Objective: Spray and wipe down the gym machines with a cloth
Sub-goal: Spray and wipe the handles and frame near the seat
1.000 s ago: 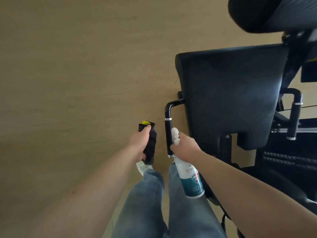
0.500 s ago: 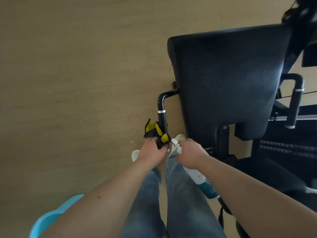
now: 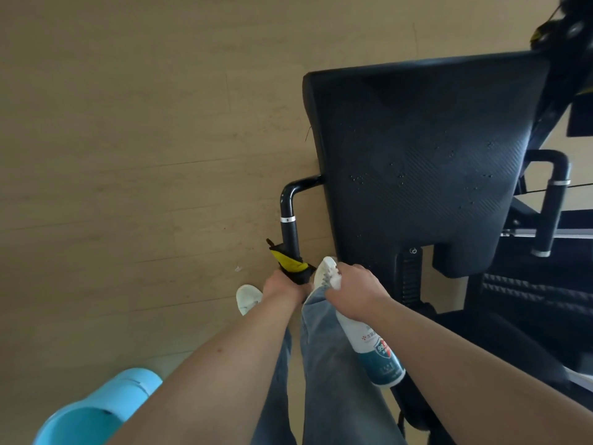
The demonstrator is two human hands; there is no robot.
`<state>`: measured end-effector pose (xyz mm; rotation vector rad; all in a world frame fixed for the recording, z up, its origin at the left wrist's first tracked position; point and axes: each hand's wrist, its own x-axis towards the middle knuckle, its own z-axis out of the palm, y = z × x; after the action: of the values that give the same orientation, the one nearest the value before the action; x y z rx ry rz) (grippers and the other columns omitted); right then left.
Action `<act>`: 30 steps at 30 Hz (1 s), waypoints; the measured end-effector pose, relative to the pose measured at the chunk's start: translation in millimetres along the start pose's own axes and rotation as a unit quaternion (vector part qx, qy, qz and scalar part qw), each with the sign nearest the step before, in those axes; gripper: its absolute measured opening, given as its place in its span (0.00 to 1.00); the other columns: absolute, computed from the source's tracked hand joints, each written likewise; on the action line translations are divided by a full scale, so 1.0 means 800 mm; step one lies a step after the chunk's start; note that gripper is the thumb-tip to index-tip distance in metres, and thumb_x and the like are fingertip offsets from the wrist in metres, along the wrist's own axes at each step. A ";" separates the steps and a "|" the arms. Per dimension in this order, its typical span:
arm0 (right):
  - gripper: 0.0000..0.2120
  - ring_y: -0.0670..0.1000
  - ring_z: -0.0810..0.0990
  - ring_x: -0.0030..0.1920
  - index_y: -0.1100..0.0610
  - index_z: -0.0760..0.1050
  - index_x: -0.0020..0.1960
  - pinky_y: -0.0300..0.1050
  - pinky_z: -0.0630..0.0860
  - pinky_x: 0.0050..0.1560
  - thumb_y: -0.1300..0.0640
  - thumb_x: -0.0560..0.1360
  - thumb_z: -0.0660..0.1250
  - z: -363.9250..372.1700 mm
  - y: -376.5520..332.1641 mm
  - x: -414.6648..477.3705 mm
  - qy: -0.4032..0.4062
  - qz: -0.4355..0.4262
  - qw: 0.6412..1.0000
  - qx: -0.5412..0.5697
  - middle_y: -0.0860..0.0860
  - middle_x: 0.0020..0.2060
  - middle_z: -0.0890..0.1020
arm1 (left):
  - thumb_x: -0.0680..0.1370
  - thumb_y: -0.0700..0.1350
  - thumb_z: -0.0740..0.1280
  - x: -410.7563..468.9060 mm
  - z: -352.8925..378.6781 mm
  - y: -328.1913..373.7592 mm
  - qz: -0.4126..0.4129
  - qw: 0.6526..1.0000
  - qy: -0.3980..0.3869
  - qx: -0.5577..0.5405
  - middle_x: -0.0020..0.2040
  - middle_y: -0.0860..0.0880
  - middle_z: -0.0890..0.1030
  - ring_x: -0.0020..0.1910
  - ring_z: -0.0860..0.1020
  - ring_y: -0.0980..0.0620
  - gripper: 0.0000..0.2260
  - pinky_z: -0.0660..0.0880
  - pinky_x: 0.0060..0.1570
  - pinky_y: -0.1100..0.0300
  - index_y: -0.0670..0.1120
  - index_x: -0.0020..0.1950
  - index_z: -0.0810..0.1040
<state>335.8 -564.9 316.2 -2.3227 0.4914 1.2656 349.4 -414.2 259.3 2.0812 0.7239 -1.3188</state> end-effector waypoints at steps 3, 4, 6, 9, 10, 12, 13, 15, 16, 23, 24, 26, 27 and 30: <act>0.19 0.46 0.75 0.44 0.51 0.72 0.69 0.44 0.74 0.46 0.48 0.80 0.68 -0.002 0.005 0.004 -0.002 -0.009 1.000 -0.005 0.49 0.52 0.75 | 0.75 0.53 0.74 0.012 0.003 0.010 -0.030 0.999 -0.001 -0.027 0.56 0.45 0.83 0.57 0.81 0.43 0.19 0.78 0.53 0.54 0.44 0.61 0.79; 0.19 0.45 0.75 0.43 0.51 0.73 0.68 0.44 0.74 0.46 0.48 0.80 0.68 -0.003 0.007 0.005 -0.005 -0.009 1.000 -0.005 0.49 0.51 0.75 | 0.74 0.51 0.76 0.015 0.000 0.015 -0.043 0.998 0.004 -0.040 0.55 0.45 0.83 0.56 0.82 0.43 0.20 0.79 0.54 0.53 0.43 0.61 0.79; 0.17 0.45 0.75 0.43 0.51 0.73 0.67 0.43 0.73 0.44 0.49 0.80 0.69 -0.007 0.011 0.007 -0.009 -0.009 1.000 -0.007 0.48 0.51 0.77 | 0.70 0.49 0.79 0.023 -0.010 0.029 -0.044 0.997 0.017 -0.068 0.56 0.45 0.83 0.56 0.82 0.44 0.24 0.81 0.54 0.53 0.43 0.62 0.79; 0.16 0.46 0.78 0.45 0.50 0.73 0.66 0.43 0.75 0.43 0.49 0.80 0.69 -0.013 0.012 0.010 -0.012 -0.013 1.000 -0.004 0.48 0.52 0.78 | 0.68 0.49 0.81 0.029 -0.031 0.048 -0.027 0.995 0.035 -0.088 0.56 0.46 0.83 0.56 0.82 0.44 0.25 0.77 0.49 0.56 0.45 0.62 0.79; 0.16 0.46 0.78 0.45 0.50 0.73 0.66 0.43 0.76 0.44 0.49 0.80 0.69 -0.016 0.010 0.011 -0.011 -0.018 1.000 -0.001 0.48 0.52 0.79 | 0.68 0.51 0.80 0.030 -0.038 0.055 -0.017 0.996 0.040 -0.081 0.54 0.47 0.83 0.56 0.82 0.45 0.24 0.76 0.48 0.56 0.46 0.61 0.80; 0.17 0.46 0.78 0.45 0.50 0.73 0.67 0.42 0.74 0.43 0.50 0.80 0.69 -0.020 0.004 0.013 -0.009 -0.031 0.999 0.004 0.48 0.52 0.78 | 0.69 0.54 0.79 0.032 -0.053 0.070 0.010 0.996 0.051 -0.067 0.52 0.49 0.82 0.55 0.82 0.46 0.23 0.76 0.46 0.56 0.46 0.59 0.80; 0.17 0.46 0.77 0.45 0.51 0.72 0.67 0.42 0.73 0.43 0.51 0.80 0.68 -0.022 0.000 0.014 -0.010 -0.040 0.999 0.004 0.49 0.52 0.77 | 0.70 0.56 0.79 0.034 -0.060 0.077 0.025 0.996 0.059 -0.070 0.52 0.49 0.82 0.54 0.81 0.46 0.22 0.76 0.46 0.57 0.46 0.58 0.80; 0.18 0.47 0.77 0.45 0.52 0.71 0.68 0.42 0.72 0.42 0.52 0.80 0.68 -0.024 -0.008 0.016 -0.010 -0.051 0.999 0.000 0.50 0.53 0.77 | 0.71 0.60 0.77 0.035 -0.073 0.089 0.050 0.992 0.075 -0.083 0.48 0.50 0.81 0.48 0.80 0.48 0.21 0.76 0.43 0.57 0.47 0.52 0.78; 0.18 0.48 0.77 0.46 0.52 0.71 0.68 0.42 0.72 0.43 0.52 0.80 0.67 -0.025 -0.011 0.018 -0.008 -0.054 0.999 0.000 0.50 0.53 0.76 | 0.71 0.64 0.75 0.034 -0.078 0.093 0.061 0.991 0.087 -0.082 0.45 0.51 0.80 0.45 0.79 0.49 0.21 0.74 0.40 0.58 0.48 0.48 0.76; 0.19 0.47 0.78 0.41 0.51 0.68 0.70 0.42 0.74 0.40 0.52 0.81 0.67 -0.027 -0.019 0.028 -0.018 -0.041 0.998 0.032 0.48 0.49 0.77 | 0.77 0.64 0.68 0.033 -0.044 0.077 0.062 0.984 0.131 -0.101 0.48 0.49 0.80 0.51 0.81 0.44 0.18 0.74 0.46 0.56 0.51 0.50 0.73; 0.20 0.47 0.77 0.41 0.51 0.68 0.71 0.42 0.74 0.39 0.52 0.81 0.67 -0.028 -0.017 0.030 -0.026 -0.036 0.998 0.036 0.48 0.48 0.76 | 0.77 0.63 0.69 0.033 -0.036 0.073 0.043 0.985 0.131 -0.107 0.50 0.47 0.81 0.53 0.82 0.42 0.17 0.76 0.48 0.55 0.51 0.51 0.73; 0.21 0.46 0.76 0.40 0.52 0.69 0.72 0.43 0.74 0.42 0.53 0.81 0.67 -0.028 -0.014 0.032 -0.037 -0.030 0.998 0.038 0.47 0.46 0.75 | 0.77 0.59 0.69 0.035 -0.023 0.065 0.018 0.988 0.122 -0.092 0.49 0.47 0.81 0.51 0.82 0.41 0.14 0.77 0.48 0.54 0.50 0.51 0.75; 0.20 0.46 0.76 0.41 0.53 0.69 0.72 0.44 0.74 0.44 0.53 0.81 0.67 -0.028 -0.013 0.031 -0.039 -0.032 0.998 0.040 0.46 0.44 0.75 | 0.78 0.58 0.69 0.034 -0.019 0.059 0.010 0.991 0.107 -0.078 0.46 0.47 0.80 0.48 0.81 0.42 0.13 0.76 0.46 0.54 0.49 0.49 0.76; 0.21 0.46 0.76 0.42 0.52 0.70 0.72 0.45 0.75 0.44 0.53 0.80 0.67 -0.029 -0.010 0.025 -0.047 -0.041 0.997 0.036 0.47 0.46 0.76 | 0.78 0.57 0.65 0.032 0.006 0.022 -0.019 0.998 0.014 -0.054 0.36 0.49 0.81 0.39 0.80 0.47 0.14 0.75 0.42 0.56 0.48 0.39 0.75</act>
<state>366.1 -572.7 312.3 -2.1908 0.3981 1.2896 367.9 -426.4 237.2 2.0122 0.8326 -1.2458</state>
